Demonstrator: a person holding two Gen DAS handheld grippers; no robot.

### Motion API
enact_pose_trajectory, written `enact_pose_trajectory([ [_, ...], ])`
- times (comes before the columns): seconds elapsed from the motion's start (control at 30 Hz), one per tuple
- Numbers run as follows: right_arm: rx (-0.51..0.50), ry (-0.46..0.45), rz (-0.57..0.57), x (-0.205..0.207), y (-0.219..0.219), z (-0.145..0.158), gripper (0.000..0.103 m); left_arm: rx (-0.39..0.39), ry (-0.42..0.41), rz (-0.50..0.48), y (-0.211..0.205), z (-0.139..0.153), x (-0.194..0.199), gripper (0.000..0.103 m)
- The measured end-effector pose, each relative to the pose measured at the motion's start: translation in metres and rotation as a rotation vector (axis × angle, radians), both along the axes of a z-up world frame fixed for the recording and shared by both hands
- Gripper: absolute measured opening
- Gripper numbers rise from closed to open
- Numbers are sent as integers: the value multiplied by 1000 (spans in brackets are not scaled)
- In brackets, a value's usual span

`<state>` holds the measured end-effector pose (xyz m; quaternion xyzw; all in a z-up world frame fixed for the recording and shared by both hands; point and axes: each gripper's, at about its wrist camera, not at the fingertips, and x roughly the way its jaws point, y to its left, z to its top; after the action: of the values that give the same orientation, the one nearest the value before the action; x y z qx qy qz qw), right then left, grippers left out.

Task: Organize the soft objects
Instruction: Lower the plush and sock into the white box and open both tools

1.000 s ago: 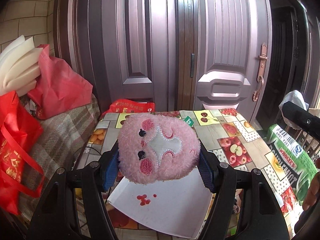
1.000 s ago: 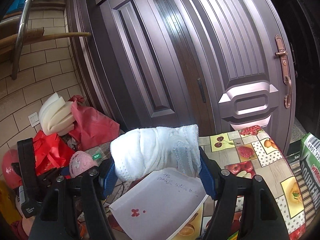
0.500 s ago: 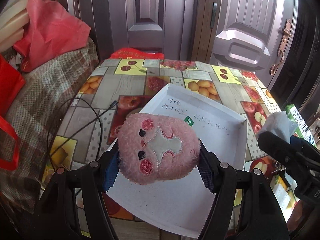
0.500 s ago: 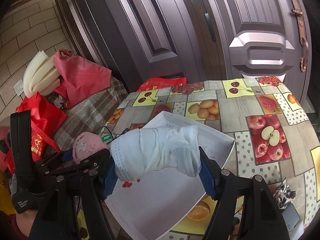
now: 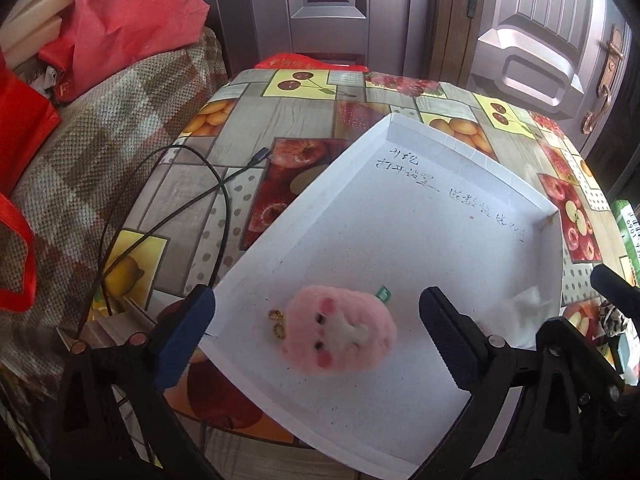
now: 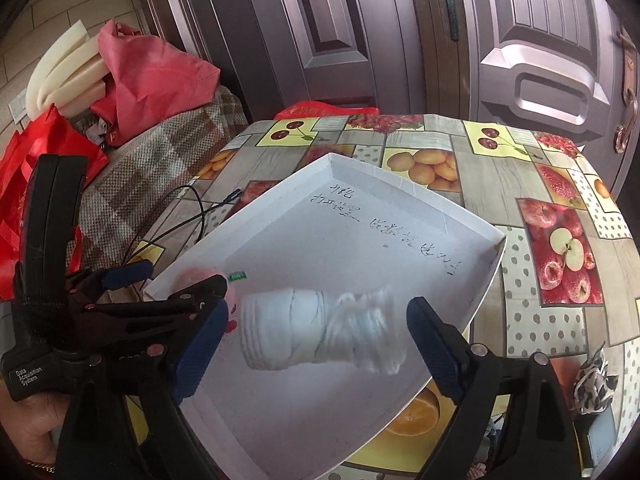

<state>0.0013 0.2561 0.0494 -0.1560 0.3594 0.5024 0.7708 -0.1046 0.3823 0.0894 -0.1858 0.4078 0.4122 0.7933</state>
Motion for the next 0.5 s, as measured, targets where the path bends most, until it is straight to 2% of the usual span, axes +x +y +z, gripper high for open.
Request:
enact_pose_trajectory([
  [0.3, 44, -46, -13, -9, -16, 18, 103, 55, -69, 28, -12, 29, -18, 103],
  [0.5, 114, -99, -44, -18, -45, 50, 103, 85, -171, 24, -37, 59, -42, 103],
])
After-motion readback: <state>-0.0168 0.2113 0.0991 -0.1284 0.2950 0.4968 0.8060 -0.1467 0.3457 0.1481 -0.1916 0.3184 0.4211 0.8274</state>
